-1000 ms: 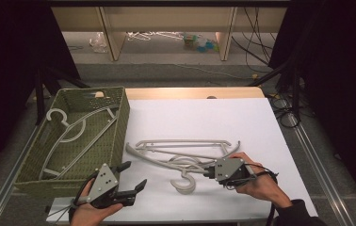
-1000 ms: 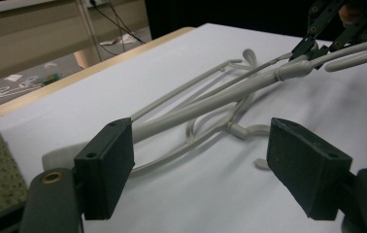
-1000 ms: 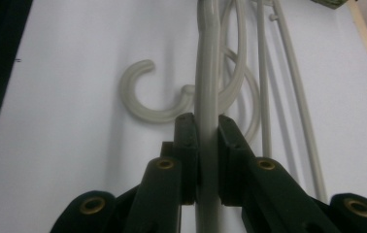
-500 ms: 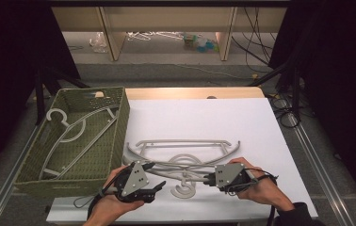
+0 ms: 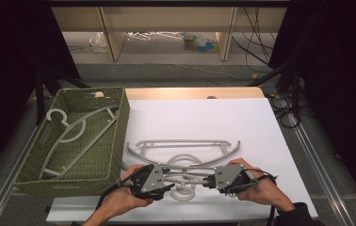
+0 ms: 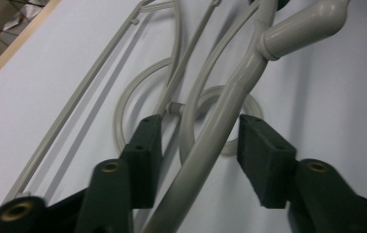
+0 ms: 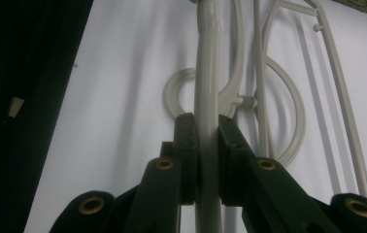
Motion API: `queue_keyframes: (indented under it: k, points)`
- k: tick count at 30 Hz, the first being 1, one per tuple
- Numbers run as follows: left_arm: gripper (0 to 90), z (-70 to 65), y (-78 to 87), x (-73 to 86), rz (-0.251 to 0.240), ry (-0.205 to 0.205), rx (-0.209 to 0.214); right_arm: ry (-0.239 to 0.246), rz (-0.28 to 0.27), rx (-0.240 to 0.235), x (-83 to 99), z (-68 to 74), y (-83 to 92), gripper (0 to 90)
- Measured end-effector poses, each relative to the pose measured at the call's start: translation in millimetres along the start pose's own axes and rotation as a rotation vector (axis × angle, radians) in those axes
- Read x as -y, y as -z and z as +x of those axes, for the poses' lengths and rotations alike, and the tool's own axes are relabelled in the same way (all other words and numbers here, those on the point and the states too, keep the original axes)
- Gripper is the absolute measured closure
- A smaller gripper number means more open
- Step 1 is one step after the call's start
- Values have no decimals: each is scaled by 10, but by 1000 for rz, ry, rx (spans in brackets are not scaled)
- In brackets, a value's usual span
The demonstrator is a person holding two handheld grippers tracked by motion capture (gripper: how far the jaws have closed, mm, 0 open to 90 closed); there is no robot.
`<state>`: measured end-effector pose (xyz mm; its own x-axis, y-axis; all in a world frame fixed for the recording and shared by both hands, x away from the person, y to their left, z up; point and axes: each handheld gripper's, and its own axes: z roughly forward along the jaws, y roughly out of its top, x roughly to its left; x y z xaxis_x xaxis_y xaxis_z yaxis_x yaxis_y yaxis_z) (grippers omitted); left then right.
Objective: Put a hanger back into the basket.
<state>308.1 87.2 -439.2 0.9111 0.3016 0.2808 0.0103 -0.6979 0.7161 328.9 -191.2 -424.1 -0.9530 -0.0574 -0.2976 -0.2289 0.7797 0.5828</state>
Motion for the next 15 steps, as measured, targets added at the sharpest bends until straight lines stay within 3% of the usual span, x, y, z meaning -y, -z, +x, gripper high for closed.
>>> queue_keyframes:
  k: [4, 8, 11, 12, 14, 15]
  points:
    - [685, 14, -26, -45, 29, -51, 12, 7, 2, 3, 6, -8, -3, 811]
    - [717, 23, 2, -103, 29, -39, 44, -20, -15, 26, 21, -20, 26, 787]
    - [734, 48, 23, -138, 23, 8, 74, -53, -41, 53, 31, -53, 69, 762]
    - [740, 69, 27, -144, 5, 57, 87, -92, -61, 74, 40, -70, 79, 740]
    - [743, 89, 36, -145, 9, 61, 89, -109, -71, 90, 44, -81, 81, 731]
    - [749, 95, 35, -145, -5, 88, 95, -127, -73, 104, 45, -90, 80, 714]
